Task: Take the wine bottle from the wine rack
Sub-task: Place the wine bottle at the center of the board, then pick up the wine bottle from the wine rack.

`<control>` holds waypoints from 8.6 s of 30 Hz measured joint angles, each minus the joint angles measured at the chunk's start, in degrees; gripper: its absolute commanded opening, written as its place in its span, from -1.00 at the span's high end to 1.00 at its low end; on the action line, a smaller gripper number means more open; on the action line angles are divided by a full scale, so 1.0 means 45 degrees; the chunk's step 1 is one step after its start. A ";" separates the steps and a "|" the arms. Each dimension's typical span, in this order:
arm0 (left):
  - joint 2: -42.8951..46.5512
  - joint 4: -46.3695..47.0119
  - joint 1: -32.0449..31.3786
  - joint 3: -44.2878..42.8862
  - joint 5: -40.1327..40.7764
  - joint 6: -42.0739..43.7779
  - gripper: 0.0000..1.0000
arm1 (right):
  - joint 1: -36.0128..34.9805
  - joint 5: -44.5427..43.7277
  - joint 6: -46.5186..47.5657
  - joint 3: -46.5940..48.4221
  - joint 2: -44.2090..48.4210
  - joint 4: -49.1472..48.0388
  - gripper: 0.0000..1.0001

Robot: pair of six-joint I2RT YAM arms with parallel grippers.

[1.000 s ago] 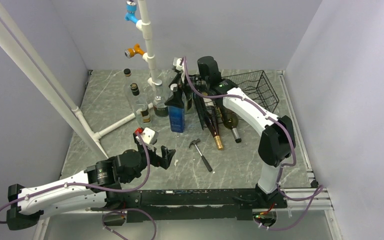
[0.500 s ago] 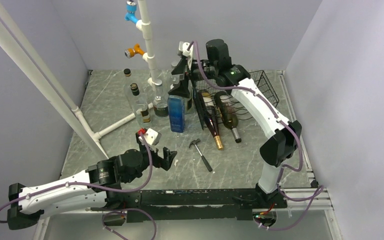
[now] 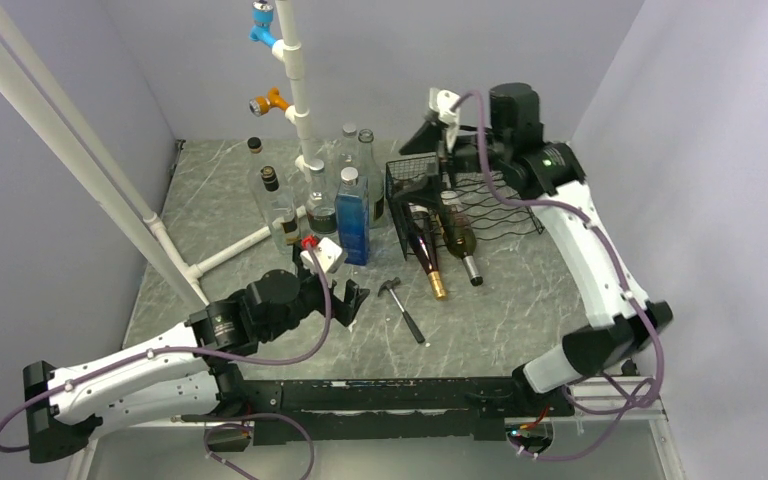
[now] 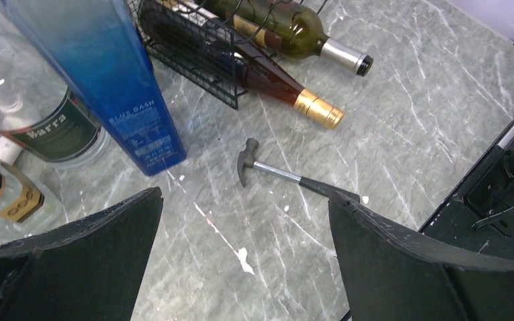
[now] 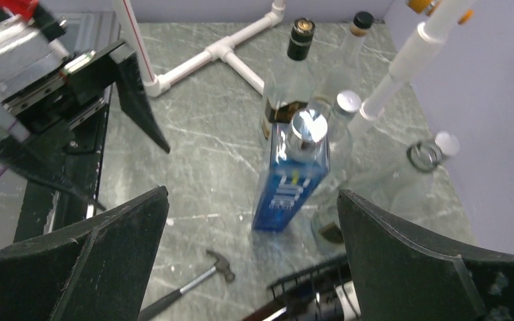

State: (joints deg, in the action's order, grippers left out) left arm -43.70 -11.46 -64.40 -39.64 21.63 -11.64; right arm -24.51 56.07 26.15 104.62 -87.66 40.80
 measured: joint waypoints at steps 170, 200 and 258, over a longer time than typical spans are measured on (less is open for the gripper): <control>-0.1389 0.7329 0.1797 0.4605 -0.2254 -0.4575 -0.98 | 0.2953 -1.0360 -0.4493 -1.3236 0.1768 -0.3997 1.00; -0.1389 0.7325 0.1797 0.4605 -0.2254 -0.4571 -0.98 | 0.5022 -0.9292 -0.0840 -1.3979 0.4658 -0.0675 1.00; -0.0665 0.6892 0.1807 0.4007 -0.5357 -0.2565 -0.98 | 0.7524 -0.7883 0.8364 -1.0661 0.6771 0.7169 1.00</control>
State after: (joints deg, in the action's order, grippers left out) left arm -46.70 19.55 -56.27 -21.61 -2.48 -23.18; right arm 9.34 20.60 63.79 56.64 -57.19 73.06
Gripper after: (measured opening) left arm 0.992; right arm 0.375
